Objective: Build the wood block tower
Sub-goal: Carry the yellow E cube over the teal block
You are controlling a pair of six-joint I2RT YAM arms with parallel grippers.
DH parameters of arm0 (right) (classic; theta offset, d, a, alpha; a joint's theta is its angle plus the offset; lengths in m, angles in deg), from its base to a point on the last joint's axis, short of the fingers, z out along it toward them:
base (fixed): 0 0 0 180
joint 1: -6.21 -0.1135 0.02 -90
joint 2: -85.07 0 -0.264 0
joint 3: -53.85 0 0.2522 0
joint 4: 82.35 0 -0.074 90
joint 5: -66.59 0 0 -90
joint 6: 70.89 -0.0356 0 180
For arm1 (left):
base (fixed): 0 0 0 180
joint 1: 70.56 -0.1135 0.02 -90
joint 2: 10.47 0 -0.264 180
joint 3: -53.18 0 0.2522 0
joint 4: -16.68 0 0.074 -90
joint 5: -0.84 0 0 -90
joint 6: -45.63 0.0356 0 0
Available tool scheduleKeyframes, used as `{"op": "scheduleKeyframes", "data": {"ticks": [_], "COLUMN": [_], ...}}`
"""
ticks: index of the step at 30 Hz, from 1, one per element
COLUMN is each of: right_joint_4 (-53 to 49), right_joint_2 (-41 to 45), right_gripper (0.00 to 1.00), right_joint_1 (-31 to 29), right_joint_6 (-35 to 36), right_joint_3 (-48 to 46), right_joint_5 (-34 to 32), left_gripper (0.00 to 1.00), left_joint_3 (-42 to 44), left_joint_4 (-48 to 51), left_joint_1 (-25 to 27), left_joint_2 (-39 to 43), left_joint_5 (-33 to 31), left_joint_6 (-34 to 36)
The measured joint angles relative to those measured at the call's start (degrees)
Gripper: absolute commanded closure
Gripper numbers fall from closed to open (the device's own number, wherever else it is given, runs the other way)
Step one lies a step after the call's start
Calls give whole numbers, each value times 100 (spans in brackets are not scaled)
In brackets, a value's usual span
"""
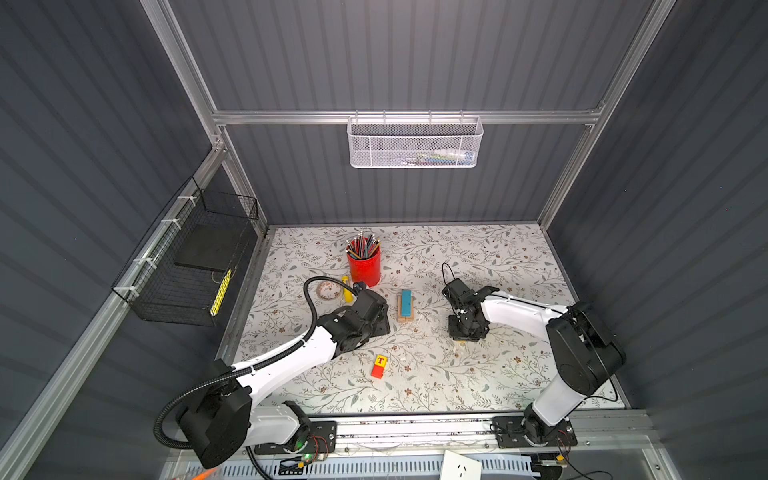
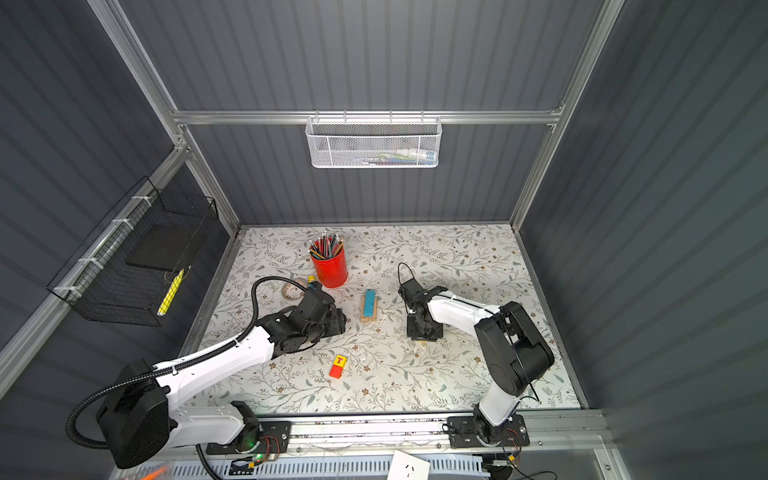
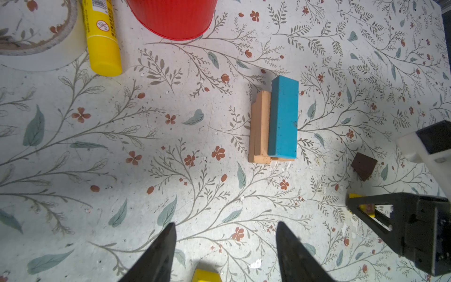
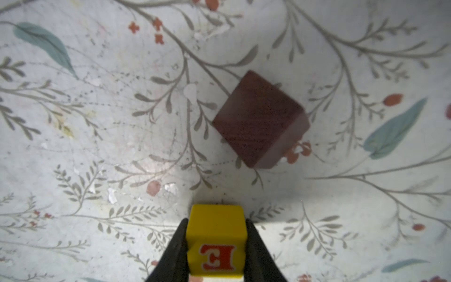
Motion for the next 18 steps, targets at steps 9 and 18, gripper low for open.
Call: {"op": "scheduleKeyframes", "data": {"ticks": [9,18], "right_joint_4": [-693,-1158], "right_joint_2": [-11,-1082], "right_gripper": [73,74], "right_joint_1": [-507,-1073], "right_joint_6": [-568,-1029], "right_joint_3": [1270,2990], "right_joint_5": [59,-22], "left_gripper": [35,35], "left_joint_3": [-4,0], "left_joint_4": [203,306], "left_joint_1": [-85,-688], "left_joint_2": [407,669], "left_joint_5": [-232,-28], "left_joint_6": [136,289]}}
